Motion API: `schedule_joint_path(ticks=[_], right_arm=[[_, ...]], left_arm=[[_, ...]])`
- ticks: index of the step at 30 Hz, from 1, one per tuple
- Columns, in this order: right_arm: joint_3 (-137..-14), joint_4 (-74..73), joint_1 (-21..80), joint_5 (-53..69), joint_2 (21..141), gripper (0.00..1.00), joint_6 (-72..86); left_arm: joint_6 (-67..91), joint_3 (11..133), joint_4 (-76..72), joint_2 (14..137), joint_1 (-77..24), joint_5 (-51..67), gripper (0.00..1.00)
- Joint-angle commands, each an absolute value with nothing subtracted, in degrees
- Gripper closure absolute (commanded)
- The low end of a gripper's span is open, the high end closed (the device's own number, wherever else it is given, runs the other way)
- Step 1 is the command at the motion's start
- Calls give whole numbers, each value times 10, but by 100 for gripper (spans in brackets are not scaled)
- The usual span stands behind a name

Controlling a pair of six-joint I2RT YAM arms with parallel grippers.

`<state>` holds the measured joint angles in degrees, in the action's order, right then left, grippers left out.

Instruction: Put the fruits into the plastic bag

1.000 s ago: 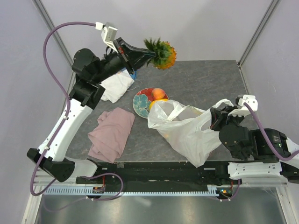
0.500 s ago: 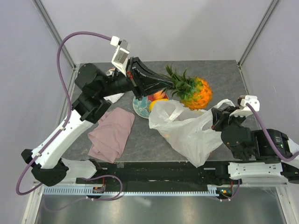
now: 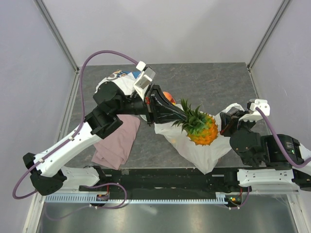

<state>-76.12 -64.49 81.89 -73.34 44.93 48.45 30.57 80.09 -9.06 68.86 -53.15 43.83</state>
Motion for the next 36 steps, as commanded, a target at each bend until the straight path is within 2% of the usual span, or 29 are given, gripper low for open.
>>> schedule_joint_path(ticks=[1, 11, 23, 30, 36], right_arm=[[-763, -650, 819, -742, 446, 100, 490], [-759, -650, 819, -737, 449, 100, 495], [-754, -652, 819, -731, 432, 100, 498], [-753, -652, 819, -732, 432, 100, 500], [-750, -655, 819, -734, 428, 100, 504]], left_arm=[[292, 790, -67, 679, -537, 449, 99], [147, 777, -4, 686, -536, 282, 98], [1, 839, 54, 721, -536, 115, 98], [-29, 834, 54, 739, -536, 119, 99], [23, 762, 46, 734, -537, 169, 98]])
